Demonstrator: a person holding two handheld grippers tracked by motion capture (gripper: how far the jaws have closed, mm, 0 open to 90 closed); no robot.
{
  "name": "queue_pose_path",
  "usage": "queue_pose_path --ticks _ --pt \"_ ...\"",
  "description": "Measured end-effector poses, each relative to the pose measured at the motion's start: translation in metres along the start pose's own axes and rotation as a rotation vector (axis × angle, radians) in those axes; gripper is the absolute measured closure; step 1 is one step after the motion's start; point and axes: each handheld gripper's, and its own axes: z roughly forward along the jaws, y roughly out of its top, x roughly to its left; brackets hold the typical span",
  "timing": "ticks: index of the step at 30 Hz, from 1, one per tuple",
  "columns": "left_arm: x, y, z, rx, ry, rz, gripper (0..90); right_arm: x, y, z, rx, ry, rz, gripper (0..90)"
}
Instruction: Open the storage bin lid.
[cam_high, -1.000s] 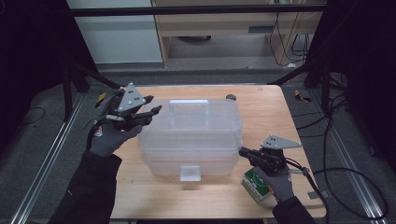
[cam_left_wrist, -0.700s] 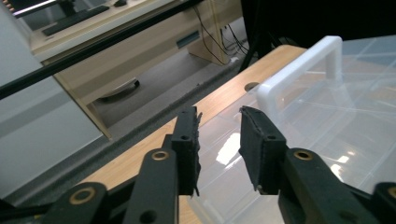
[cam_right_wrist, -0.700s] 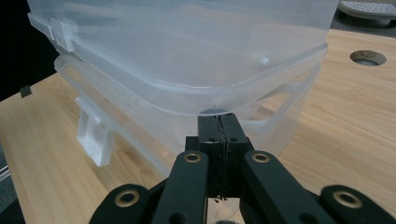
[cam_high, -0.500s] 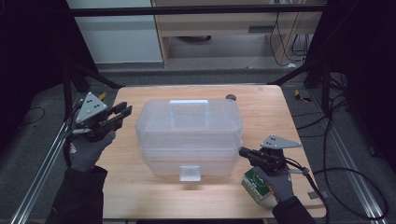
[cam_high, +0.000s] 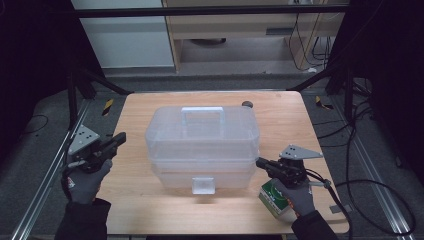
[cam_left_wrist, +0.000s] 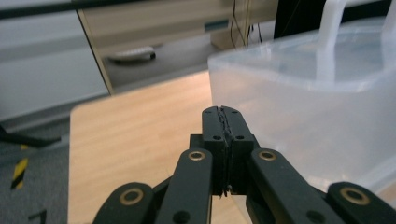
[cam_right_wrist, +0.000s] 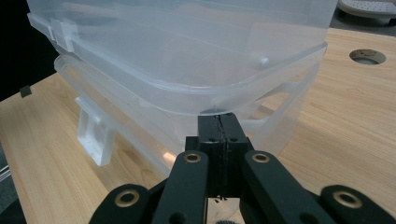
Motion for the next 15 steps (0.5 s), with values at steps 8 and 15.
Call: queue_pose_path --ticks 8,15 --pt "-0.004 -0.026 0.016 0.086 -0.017 -0.003 89.7 0.0 0.0 0.0 0.001 0.0 -0.002 90.0" --pt "-0.016 -0.046 0.026 0.155 -0.071 0.024 89.7 0.0 0.0 0.0 0.002 -0.002 -0.002 90.0"
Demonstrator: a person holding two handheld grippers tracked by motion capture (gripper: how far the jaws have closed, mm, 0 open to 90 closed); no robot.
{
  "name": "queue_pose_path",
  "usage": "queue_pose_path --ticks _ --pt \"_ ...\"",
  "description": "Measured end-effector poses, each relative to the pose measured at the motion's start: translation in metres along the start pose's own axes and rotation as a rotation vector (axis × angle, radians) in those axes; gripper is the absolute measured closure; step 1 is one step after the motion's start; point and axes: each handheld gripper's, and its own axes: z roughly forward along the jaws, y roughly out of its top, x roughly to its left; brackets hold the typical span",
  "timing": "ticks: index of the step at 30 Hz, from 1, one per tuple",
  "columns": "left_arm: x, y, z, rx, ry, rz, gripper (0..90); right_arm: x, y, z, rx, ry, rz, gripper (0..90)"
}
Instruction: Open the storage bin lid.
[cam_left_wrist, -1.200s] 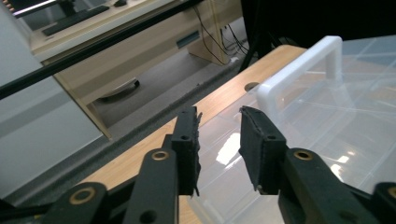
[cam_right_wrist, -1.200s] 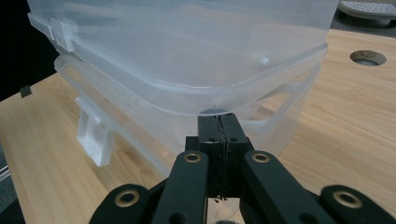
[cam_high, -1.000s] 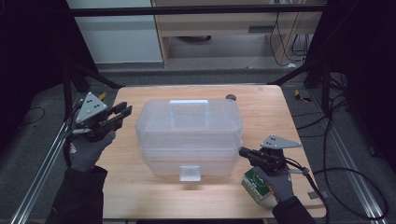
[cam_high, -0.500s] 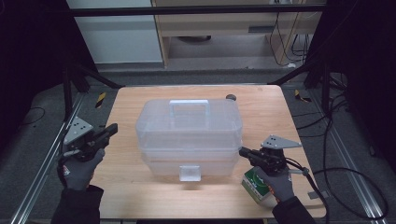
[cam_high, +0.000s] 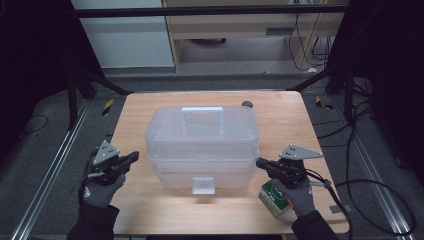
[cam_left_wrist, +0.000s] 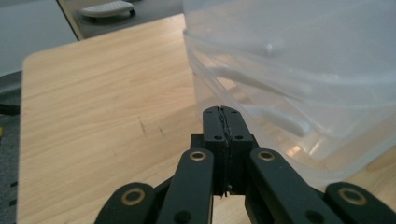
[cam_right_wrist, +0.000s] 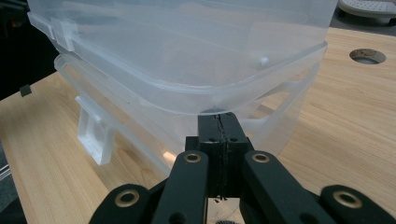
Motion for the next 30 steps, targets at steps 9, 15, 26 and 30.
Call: queue_pose_path --ticks 9,15,26,30 --pt "-0.012 0.0 0.005 -0.01 -0.09 0.023 89.7 0.0 0.0 0.0 0.0 0.003 0.001 90.0" --pt "-0.018 0.005 0.003 -0.044 -0.135 0.024 89.7 -0.001 0.0 0.0 -0.003 0.004 0.001 90.0" --pt "-0.018 0.011 0.001 -0.075 -0.145 0.012 89.7 -0.004 0.005 -0.002 -0.042 0.015 0.021 90.0" --pt "-0.019 0.015 0.001 -0.092 -0.145 0.014 89.6 -0.003 0.01 -0.003 -0.053 0.003 0.009 90.0"
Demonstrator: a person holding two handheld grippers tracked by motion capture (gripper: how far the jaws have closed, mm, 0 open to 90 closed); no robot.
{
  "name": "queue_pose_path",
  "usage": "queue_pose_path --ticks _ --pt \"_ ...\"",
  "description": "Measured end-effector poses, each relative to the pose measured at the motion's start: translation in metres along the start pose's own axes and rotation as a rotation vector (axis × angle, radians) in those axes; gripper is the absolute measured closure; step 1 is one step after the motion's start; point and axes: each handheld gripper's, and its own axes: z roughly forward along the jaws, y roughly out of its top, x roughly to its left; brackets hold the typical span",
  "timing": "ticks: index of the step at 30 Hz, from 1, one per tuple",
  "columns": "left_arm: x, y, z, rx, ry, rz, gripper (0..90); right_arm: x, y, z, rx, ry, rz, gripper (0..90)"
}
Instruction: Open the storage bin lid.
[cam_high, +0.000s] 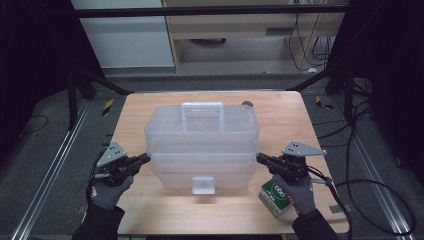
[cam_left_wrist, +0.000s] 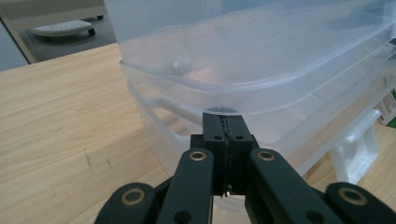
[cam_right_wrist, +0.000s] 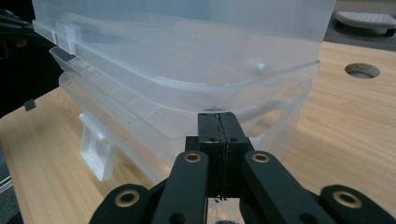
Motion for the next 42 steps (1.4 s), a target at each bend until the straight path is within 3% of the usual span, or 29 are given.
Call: queue_pose_path --ticks 11,27,37,42 --pt "0.002 0.015 0.002 -0.055 0.026 0.009 89.6 -0.005 0.017 0.0 -0.039 -0.005 -0.005 90.0" --pt "0.001 0.029 0.007 -0.069 0.048 0.015 89.6 -0.009 0.029 0.002 -0.061 -0.002 -0.01 90.0" --pt "0.001 0.026 0.009 -0.082 0.056 0.019 89.4 -0.009 0.028 0.003 -0.062 -0.002 -0.022 90.0" --pt "0.001 0.022 0.009 -0.057 0.097 0.034 85.7 -0.009 0.028 0.004 -0.058 0.0 -0.025 90.0"
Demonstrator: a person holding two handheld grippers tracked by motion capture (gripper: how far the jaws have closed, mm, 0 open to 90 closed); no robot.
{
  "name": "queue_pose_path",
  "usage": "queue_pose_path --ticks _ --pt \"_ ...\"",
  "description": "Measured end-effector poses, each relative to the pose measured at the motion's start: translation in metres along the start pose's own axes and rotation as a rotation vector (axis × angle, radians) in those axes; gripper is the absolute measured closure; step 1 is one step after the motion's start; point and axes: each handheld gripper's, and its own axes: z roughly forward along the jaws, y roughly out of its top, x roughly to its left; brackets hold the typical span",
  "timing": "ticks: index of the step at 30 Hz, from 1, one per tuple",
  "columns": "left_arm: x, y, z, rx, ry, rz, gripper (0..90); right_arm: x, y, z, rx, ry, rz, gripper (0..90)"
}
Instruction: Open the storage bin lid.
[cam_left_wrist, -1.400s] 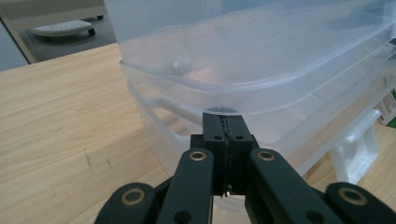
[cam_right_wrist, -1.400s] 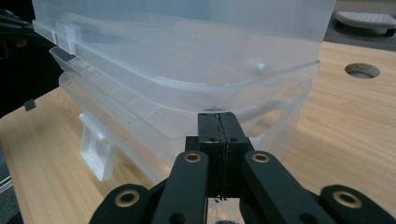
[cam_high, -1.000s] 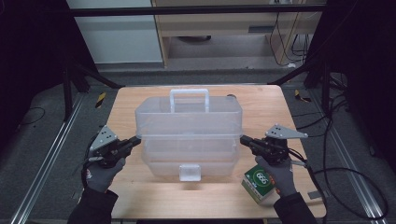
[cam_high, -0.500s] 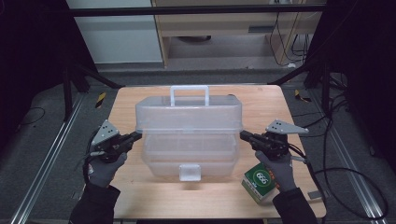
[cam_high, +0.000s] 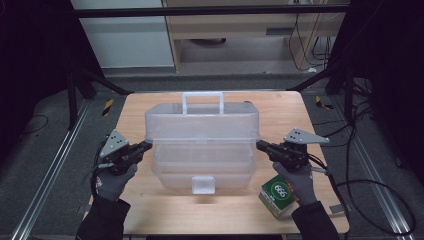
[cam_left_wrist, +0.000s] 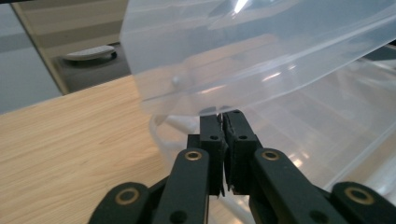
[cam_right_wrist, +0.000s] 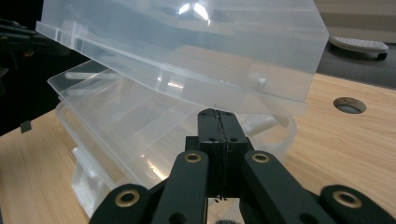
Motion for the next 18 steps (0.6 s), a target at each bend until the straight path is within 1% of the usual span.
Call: queue_pose_path --ticks 1,2,3,5,7,8,9,12,13,18 --pt "0.0 -0.003 -0.002 0.003 0.024 0.008 82.9 0.0 0.0 0.0 0.004 0.001 -0.003 90.0" --pt "0.0 -0.003 -0.002 0.003 0.024 0.008 81.3 0.0 0.0 0.0 0.004 0.001 -0.003 90.0" --pt "0.001 -0.004 -0.003 0.005 0.036 0.004 79.0 0.001 -0.001 0.001 0.008 0.003 -0.007 90.0" --pt "0.003 -0.006 -0.004 -0.001 0.051 -0.001 77.5 0.002 -0.001 0.001 0.012 0.004 -0.004 90.0" --pt "0.005 -0.006 -0.004 -0.005 0.065 0.005 73.0 0.002 -0.002 0.002 0.014 0.008 -0.006 90.0" --pt "0.005 -0.006 -0.004 -0.007 0.062 0.003 71.0 0.003 -0.002 0.002 0.015 0.011 -0.001 90.0" --pt "0.004 -0.006 -0.002 -0.011 0.059 0.01 67.4 0.003 -0.002 0.002 0.015 0.011 0.0 90.0" --pt "0.003 -0.006 0.0 -0.007 0.061 0.016 65.1 0.003 -0.002 0.002 0.016 0.011 -0.001 90.0" --pt "0.001 -0.006 0.004 -0.011 0.067 0.024 62.2 0.002 -0.002 0.002 0.018 0.013 -0.002 90.0" --pt "0.0 -0.004 0.009 -0.022 0.07 0.038 59.6 0.002 -0.002 0.002 0.018 0.014 -0.002 90.0"
